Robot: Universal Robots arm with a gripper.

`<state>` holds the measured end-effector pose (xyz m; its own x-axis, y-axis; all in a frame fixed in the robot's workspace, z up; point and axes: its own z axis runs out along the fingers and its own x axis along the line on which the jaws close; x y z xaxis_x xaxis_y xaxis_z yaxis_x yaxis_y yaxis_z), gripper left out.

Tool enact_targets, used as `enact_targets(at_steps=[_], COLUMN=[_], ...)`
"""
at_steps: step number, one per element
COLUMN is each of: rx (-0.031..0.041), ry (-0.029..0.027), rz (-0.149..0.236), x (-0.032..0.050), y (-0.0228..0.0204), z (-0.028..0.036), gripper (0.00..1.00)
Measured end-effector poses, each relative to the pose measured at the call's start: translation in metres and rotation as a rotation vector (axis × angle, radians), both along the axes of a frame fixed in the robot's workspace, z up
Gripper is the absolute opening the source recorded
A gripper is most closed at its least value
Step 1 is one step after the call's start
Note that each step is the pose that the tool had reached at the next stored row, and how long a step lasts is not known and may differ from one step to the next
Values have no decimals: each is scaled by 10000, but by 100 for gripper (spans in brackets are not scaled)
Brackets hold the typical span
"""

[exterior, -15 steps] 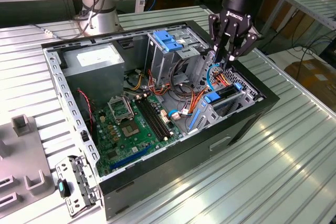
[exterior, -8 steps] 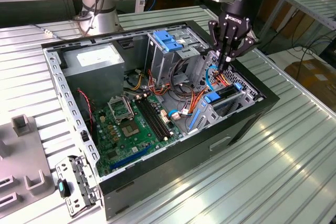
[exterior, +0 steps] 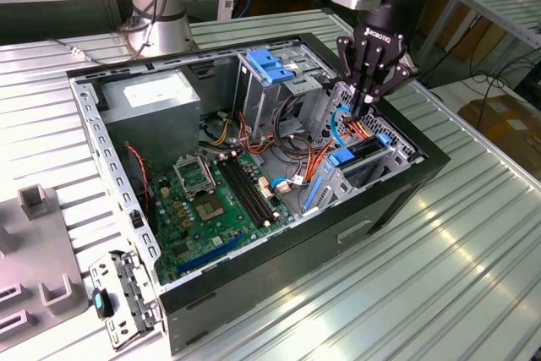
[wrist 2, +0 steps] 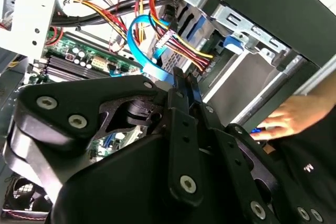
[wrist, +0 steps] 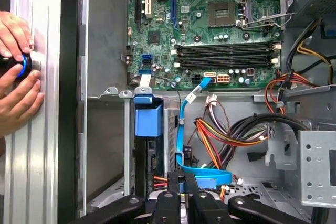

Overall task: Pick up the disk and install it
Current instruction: 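Insert the second disk wire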

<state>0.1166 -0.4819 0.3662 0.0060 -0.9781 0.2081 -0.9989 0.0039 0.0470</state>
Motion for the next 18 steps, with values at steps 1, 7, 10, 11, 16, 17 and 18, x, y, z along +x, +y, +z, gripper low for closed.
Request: enact_targets(at_steps=[1, 7, 10, 11, 16, 17, 18], rx=[160, 326, 393, 406, 460, 474, 496], ry=[0, -6, -57, -92, -409, -461, -520], rz=[49, 91, 118, 130, 172, 175, 178], x=[-4, -37, -63, -70, -116, -126, -138], y=[-16, -262, -283, -288, -302, -305, -312], z=[-6, -85, -102, -105, -122, -124, -127], gripper=[16, 16, 16, 16, 16, 16, 16])
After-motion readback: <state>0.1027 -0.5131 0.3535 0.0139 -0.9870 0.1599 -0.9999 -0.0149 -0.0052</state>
